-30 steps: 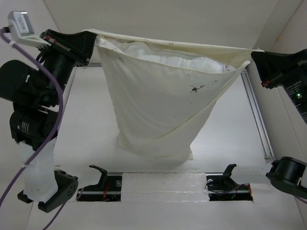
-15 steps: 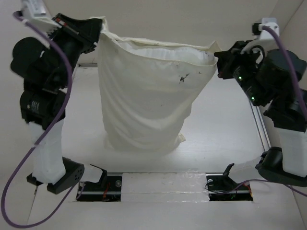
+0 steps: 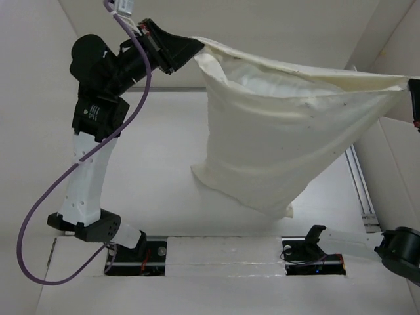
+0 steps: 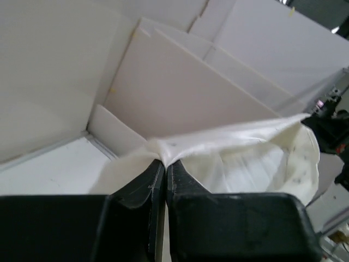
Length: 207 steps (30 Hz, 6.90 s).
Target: Put the pillow into the pillowcase
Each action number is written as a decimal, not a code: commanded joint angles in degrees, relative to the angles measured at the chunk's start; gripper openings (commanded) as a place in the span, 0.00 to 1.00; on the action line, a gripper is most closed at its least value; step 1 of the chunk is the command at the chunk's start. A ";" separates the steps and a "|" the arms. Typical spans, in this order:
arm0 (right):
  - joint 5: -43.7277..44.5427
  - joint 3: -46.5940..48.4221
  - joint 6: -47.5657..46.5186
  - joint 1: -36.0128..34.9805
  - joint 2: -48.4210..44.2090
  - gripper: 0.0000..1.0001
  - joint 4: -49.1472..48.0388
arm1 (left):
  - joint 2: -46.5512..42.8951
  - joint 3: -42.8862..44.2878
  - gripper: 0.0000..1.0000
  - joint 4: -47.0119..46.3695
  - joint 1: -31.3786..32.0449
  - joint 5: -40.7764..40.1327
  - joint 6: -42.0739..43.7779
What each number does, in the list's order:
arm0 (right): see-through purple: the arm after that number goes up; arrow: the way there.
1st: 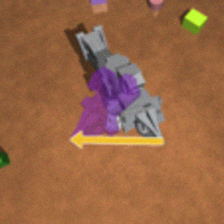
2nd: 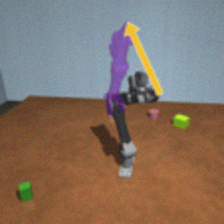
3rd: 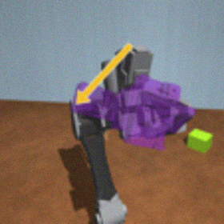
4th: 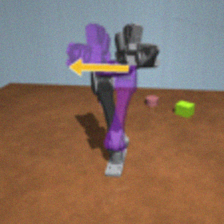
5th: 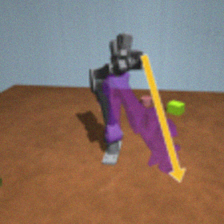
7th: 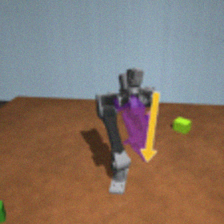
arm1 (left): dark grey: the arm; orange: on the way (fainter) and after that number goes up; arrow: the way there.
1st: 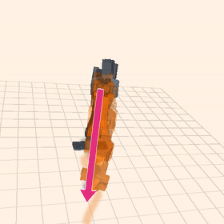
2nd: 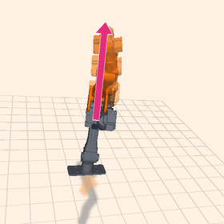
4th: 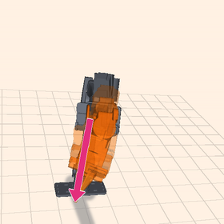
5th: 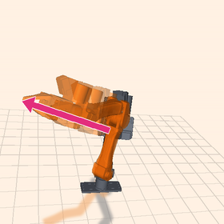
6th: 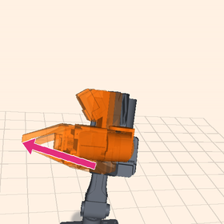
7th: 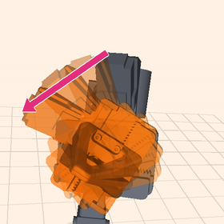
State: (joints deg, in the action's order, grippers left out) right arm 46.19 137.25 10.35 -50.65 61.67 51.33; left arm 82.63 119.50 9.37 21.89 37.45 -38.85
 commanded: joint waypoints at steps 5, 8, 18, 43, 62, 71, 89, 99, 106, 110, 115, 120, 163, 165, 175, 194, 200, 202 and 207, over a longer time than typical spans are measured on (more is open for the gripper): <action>-3.46 4.33 -3.05 0.03 2.92 0.00 -1.41 | -6.96 12.42 0.00 -2.07 -0.09 -21.35 -0.08; -7.15 4.34 -3.05 0.03 2.41 0.00 -1.93 | -6.96 13.04 0.00 -1.46 -0.09 -23.55 -1.67; -17.80 3.38 -1.91 0.03 -5.41 0.00 -8.52 | -14.95 10.66 0.00 -4.80 -0.09 -26.99 0.61; -3.21 -3.39 -6.14 -1.03 -3.38 0.00 -5.63 | -9.05 14.78 0.00 16.10 -0.09 -36.56 6.40; -11.13 -0.06 -5.16 -1.03 -2.61 0.00 -3.25 | -11.97 16.72 0.00 18.76 -0.09 -32.35 11.25; -16.75 1.09 -5.95 -1.03 1.25 0.00 -3.25 | -13.63 10.06 0.00 15.77 -0.09 -29.37 11.43; -17.81 15.88 -7.01 6.61 45.81 0.00 -13.26 | -6.17 8.83 0.00 24.30 -0.09 -49.65 21.70; -28.84 17.01 -4.28 16.63 59.45 1.00 -25.56 | -2.20 7.16 0.80 21.75 -0.09 -83.48 28.74; -37.05 18.31 -4.99 24.01 55.67 1.00 -28.75 | -7.84 -7.61 1.00 17.79 -0.09 -63.85 26.73; -36.53 8.33 -6.31 24.64 47.77 1.00 -30.59 | -9.15 -12.80 1.00 15.68 -0.09 -59.52 26.11; -36.53 -0.10 2.10 22.80 37.26 1.00 -10.67 | -4.24 -17.19 1.00 13.59 -0.09 -50.21 24.36; -30.36 -53.24 6.94 3.76 9.21 1.00 -31.44 | 2.79 -18.34 1.00 9.63 -4.65 -43.55 21.55; -22.63 -59.41 6.08 32.90 9.19 1.00 -12.06 | -31.03 -73.93 1.00 -5.44 26.59 -56.13 -3.51; -27.10 -61.03 7.49 29.40 1.47 1.00 -16.05 | -31.04 -68.81 1.00 1.51 25.76 -65.26 -2.29; -51.62 -85.03 13.99 6.20 -7.79 1.00 -40.64 | -1.10 -34.99 1.00 -0.85 -9.49 -44.83 10.80; -48.31 -97.09 20.06 25.12 -4.26 1.00 -39.39 | 24.61 -42.50 1.00 -13.68 -9.94 -50.99 3.36; -53.38 -88.49 11.63 38.60 -0.87 1.00 -33.06 | 7.65 -62.45 1.00 -22.90 -0.64 -48.17 -2.98; -56.64 -84.27 9.00 42.56 2.91 1.00 -32.44 | 1.87 -67.09 1.00 -22.90 5.84 -50.09 -4.29; -65.52 -84.25 9.68 46.08 -1.79 1.00 -33.13 | -7.29 -75.28 1.00 -21.95 16.42 -56.50 -8.86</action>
State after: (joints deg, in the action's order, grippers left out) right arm -12.45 51.88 21.54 -4.97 66.26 17.67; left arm 79.15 47.70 -14.09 34.63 -16.12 -42.83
